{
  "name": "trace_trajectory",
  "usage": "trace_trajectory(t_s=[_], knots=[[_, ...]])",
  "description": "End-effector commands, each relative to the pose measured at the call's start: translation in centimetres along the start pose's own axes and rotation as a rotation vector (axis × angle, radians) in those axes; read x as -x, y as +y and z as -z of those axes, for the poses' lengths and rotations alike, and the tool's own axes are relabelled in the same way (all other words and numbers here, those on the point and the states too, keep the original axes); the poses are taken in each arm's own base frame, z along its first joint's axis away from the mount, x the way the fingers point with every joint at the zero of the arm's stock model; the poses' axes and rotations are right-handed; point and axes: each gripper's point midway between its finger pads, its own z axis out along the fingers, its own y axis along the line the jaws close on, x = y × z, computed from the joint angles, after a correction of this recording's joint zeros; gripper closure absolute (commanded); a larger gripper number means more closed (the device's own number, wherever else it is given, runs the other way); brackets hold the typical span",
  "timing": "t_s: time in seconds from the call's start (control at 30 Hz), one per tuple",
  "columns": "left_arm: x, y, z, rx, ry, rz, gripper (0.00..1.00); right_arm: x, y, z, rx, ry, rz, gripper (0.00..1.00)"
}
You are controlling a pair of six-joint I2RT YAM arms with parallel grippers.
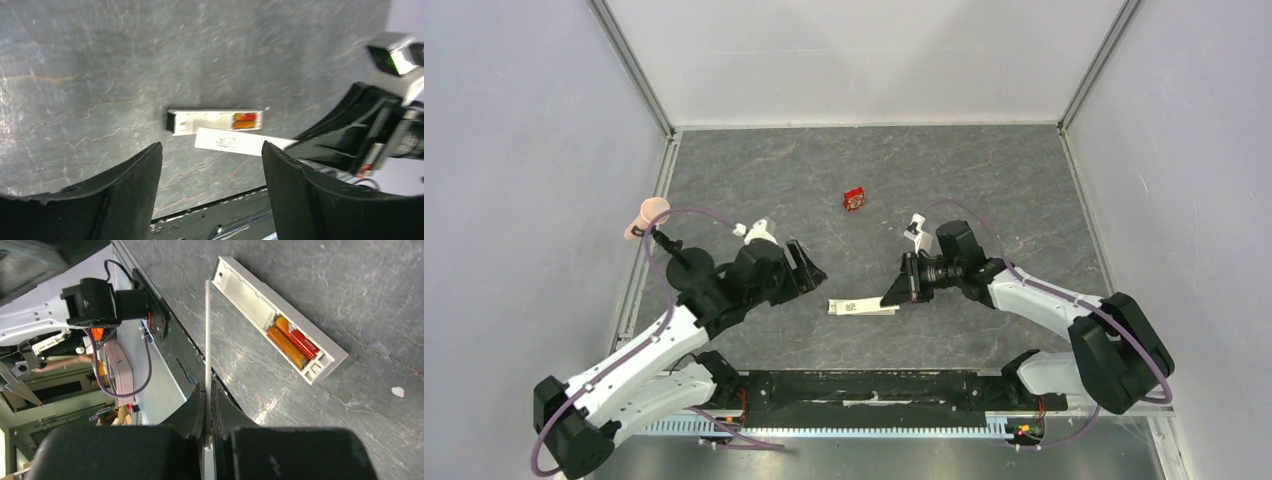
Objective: Load the batteries into the remote control
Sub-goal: Load the battery cover into the remote control.
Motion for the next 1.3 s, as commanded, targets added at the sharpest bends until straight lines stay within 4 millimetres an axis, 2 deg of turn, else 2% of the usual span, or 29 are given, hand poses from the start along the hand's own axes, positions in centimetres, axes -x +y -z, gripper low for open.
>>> trace_trajectory(t_s=[0.0, 0.2, 0.3, 0.63, 1.0, 1.13, 1.27], knots=[[-3.6, 1.7, -1.4, 0.022, 0.153, -0.059, 0.21, -0.6, 0.3, -0.5, 0.069, 0.029, 0.045, 1.00], [-5.6, 3.1, -2.9, 0.022, 0.198, -0.040, 0.21, -0.5, -0.8, -1.5, 0.078, 0.001, -0.005, 1.00], [-6.5, 3.6, -3.3, 0.017, 0.227, -0.028, 0.21, -0.4, 0.0, -1.6, 0.145, -0.032, -0.040, 1.00], [-6.9, 4.9, -4.2, 0.044, 0.237, -0.024, 0.22, 0.3, 0.3, -1.8, 0.190, -0.097, -0.103, 1.00], [-7.1, 5.4, -5.0, 0.052, 0.247, -0.018, 0.22, -0.9, -3.9, -3.1, 0.036, -0.043, -0.139, 1.00], [-7.3, 5.6, -5.2, 0.055, 0.254, -0.015, 0.22, -0.9, -4.6, -3.3, 0.011, -0.047, -0.151, 1.00], [-7.5, 5.9, -5.3, 0.062, 0.259, -0.014, 0.23, -0.2, -4.6, -3.4, 0.013, -0.061, -0.152, 1.00]])
